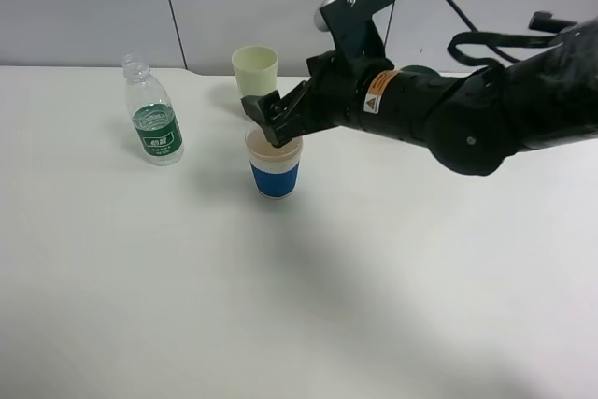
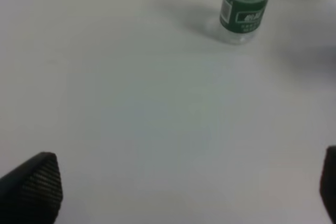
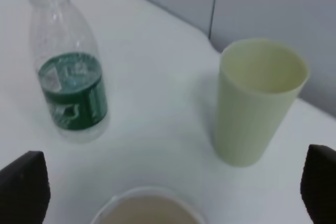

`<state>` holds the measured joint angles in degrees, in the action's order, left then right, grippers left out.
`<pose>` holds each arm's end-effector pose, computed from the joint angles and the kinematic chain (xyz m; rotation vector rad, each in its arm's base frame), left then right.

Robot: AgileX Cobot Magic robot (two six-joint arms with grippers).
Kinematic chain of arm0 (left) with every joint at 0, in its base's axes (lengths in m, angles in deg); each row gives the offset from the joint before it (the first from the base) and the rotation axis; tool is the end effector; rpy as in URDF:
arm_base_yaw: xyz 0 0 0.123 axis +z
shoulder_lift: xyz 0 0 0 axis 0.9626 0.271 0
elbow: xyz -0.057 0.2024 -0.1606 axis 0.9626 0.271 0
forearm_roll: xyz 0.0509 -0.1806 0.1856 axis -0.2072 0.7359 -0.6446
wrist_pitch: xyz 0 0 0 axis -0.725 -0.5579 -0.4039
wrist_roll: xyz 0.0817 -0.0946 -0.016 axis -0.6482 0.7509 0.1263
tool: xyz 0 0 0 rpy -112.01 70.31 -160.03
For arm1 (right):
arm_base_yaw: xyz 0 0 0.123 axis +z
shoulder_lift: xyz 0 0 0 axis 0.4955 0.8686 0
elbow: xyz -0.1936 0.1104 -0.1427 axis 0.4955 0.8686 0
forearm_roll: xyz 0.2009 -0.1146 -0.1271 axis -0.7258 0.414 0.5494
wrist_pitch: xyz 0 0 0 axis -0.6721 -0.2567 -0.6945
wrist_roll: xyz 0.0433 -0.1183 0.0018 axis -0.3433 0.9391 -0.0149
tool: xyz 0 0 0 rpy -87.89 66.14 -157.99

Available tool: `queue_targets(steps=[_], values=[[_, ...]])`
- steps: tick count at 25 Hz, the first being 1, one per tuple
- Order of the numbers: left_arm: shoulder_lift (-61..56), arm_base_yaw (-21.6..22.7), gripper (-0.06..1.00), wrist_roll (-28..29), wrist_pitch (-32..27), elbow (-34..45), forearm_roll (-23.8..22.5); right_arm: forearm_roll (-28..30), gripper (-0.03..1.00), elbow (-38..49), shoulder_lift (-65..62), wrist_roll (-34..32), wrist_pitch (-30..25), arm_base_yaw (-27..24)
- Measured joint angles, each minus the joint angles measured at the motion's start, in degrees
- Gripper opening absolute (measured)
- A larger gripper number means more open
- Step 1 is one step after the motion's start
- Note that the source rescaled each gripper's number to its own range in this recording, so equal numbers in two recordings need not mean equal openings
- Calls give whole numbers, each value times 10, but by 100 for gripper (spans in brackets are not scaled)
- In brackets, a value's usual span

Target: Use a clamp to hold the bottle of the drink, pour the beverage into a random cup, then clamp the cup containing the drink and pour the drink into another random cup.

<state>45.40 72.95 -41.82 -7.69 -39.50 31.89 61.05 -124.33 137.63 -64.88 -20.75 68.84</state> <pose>0.0568 -0.0013 0.2696 0.0135 2.0279 -0.0207 0.2953 0.2471 0.1659 -0.7661 1.7171 0.4254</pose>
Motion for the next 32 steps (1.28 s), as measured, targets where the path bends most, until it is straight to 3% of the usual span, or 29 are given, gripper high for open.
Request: queue_targets(steps=[6, 23, 32], values=[[0, 0, 100, 0, 0, 0, 0, 2, 86, 0, -71, 24, -75, -56], [0, 0, 100, 0, 0, 0, 0, 78, 86, 0, -348, 22, -324, -284], [0, 0, 100, 0, 0, 0, 0, 155, 86, 0, -534, -50, -486, -389]])
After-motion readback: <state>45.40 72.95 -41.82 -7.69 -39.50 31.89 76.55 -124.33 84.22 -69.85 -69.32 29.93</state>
